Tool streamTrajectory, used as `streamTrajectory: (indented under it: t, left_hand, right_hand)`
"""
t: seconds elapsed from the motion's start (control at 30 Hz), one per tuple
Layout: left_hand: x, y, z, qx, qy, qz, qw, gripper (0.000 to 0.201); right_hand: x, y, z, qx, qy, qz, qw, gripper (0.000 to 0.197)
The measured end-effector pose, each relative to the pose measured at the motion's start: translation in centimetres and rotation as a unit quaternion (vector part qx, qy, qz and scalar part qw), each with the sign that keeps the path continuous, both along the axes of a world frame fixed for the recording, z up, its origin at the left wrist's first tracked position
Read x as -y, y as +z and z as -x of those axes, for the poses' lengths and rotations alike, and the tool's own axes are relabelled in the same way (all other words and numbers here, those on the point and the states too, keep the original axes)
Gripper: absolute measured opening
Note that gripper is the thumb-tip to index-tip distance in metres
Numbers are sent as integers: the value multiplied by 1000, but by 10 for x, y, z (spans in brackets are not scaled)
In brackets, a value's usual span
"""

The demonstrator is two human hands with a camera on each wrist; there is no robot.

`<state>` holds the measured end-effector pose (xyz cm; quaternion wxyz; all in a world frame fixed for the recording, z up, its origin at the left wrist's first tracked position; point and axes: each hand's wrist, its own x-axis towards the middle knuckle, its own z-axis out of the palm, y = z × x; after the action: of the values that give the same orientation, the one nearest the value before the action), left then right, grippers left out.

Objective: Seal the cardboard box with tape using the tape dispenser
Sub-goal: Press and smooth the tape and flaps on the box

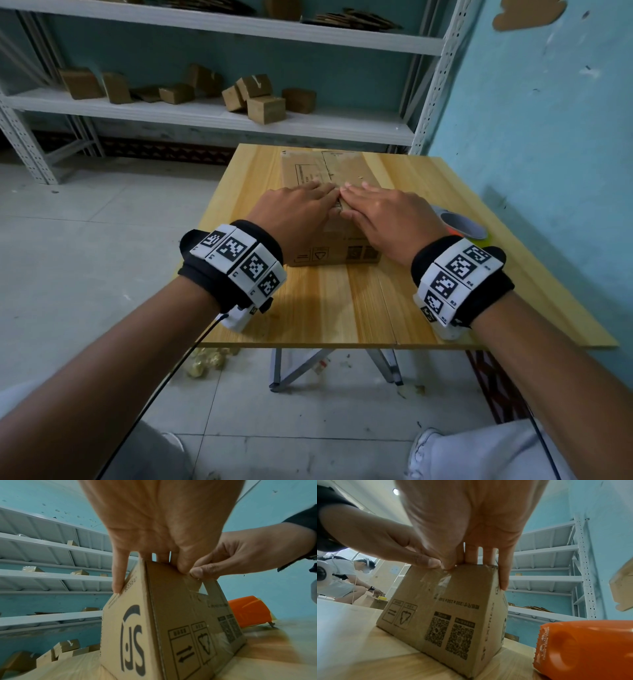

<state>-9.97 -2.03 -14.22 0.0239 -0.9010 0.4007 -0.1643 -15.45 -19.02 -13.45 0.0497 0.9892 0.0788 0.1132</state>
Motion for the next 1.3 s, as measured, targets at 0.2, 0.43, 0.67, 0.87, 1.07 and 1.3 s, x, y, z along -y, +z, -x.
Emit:
streamTrajectory:
  t: [0.2,0.43,0.67,0.87,1.07,1.3]
  left_hand:
    - [0,1,2,11,-12,11,1000,56]
    - [1,2,4,8,-18,27,999,52]
    - [0,5,5,1,-16,32,999,52]
    - [1,2,4,2,-13,21,1000,56]
    - [0,2,4,8,-16,26,999,57]
    - [2,3,5,8,-7,21,1000,60]
  right_hand:
    - [-5,1,3,-6,-9,17,1000,50]
    - [-7,0,4,-4,-13,30,999,51]
    - [-8,0,6,-5,-16,41,999,52]
    - [-8,-2,5,-1,-17,33,999,52]
    - [-8,-3,6,-2,-17,31,999,53]
    - [-7,-4,5,-3,-14,32,999,54]
